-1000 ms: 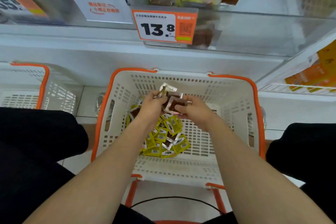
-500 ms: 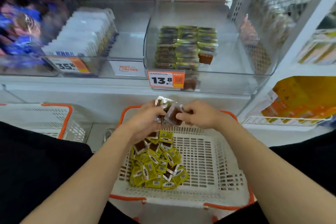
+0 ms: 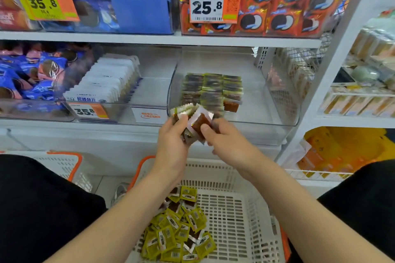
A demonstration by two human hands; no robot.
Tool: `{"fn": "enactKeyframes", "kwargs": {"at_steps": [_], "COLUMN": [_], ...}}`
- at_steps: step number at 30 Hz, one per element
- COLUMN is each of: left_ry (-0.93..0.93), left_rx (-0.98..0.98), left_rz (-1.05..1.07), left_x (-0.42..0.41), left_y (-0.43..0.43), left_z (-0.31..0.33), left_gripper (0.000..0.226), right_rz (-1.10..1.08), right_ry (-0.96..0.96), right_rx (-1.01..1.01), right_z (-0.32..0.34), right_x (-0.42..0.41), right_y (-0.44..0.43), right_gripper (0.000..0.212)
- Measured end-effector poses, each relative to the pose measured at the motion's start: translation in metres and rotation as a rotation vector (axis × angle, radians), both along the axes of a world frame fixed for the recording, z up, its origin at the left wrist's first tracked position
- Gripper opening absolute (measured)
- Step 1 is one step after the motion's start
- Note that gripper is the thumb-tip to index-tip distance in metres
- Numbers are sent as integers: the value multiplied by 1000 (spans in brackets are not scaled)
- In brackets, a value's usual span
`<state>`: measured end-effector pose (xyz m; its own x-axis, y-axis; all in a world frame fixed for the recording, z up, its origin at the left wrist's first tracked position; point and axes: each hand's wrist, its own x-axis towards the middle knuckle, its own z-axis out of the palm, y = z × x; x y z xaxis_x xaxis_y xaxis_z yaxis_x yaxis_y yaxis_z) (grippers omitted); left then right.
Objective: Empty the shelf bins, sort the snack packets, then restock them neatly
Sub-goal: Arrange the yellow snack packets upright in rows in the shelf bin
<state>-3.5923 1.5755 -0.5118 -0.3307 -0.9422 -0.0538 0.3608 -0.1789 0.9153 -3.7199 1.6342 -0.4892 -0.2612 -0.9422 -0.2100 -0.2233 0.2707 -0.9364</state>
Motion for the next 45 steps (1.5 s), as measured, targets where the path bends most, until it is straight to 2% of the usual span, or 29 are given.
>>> {"fn": "enactKeyframes", "kwargs": {"at_steps": [3, 6, 9, 12, 14, 16, 19, 21, 23, 25, 28, 29, 32, 34, 37, 38, 40, 41, 43, 45], "left_ry": [-34, -32, -12, 42, 97, 126, 162, 122, 90, 17, -176, -194, -161, -97, -11, 13, 32, 19, -4, -4], "left_rx": [-100, -129, -121, -46, 12, 58, 46, -12, -70, -133, -197, -224, -287, -245, -156, -130, -87, -70, -48, -49], "left_rz": [-25, -52, -58, -22, -49, -55, -54, -97, -135, -99, -34, -44, -120, -197, -226, -254, -324, -350, -406, -453], "left_x": [0, -4, -9, -12, -16, -21, -27, -30, -29, -30, -33, -33, -37, -39, -31, -27, -20, -17, -15, -14], "left_y": [-12, -25, -32, -35, -37, -39, -40, -37, -33, -39, -50, -49, -36, -29, -33, -36, -40, -41, -41, -39], "left_z": [26, 43, 45, 46, 50, 54, 57, 60, 61, 62, 57, 56, 53, 50, 59, 62, 67, 69, 71, 72], "left_gripper": [26, 27, 25, 31, 31, 38, 42, 48, 53, 61, 98, 99, 68, 58, 28, 26, 30, 31, 34, 36], "right_rz": [-131, -12, 135, 259, 222, 86, -61, -20, 59, 86, -69, -149, -288, -227, -39, 14, 8, -59, -161, -78], "right_ry": [74, 239, 481, 605, 528, 395, 495, 413, 243, 174, 333, 404, 706, 804, 657, 567, 312, 251, 288, 185], "right_rx": [-274, -420, -453, -337, -372, -455, -438, -400, -444, -523, -633, -672, -737, -745, -689, -645, -573, -569, -544, -454], "right_z": [10, 18, 22, 22, 22, 22, 19, 17, 18, 23, 30, 33, 33, 31, 42, 48, 55, 56, 54, 52], "right_x": [2, -4, -19, -32, -33, -29, -26, -23, -19, -17, -17, -17, -17, -18, -32, -37, -48, -51, -56, -56], "right_y": [-9, -18, -25, -32, -37, -40, -44, -44, -39, -36, -34, -32, -31, -31, -27, -24, -22, -23, -27, -28], "right_gripper": [22, 21, 34, 54, 53, 40, 19, 21, 24, 31, 26, 25, 28, 34, 43, 41, 26, 21, 29, 40]}}
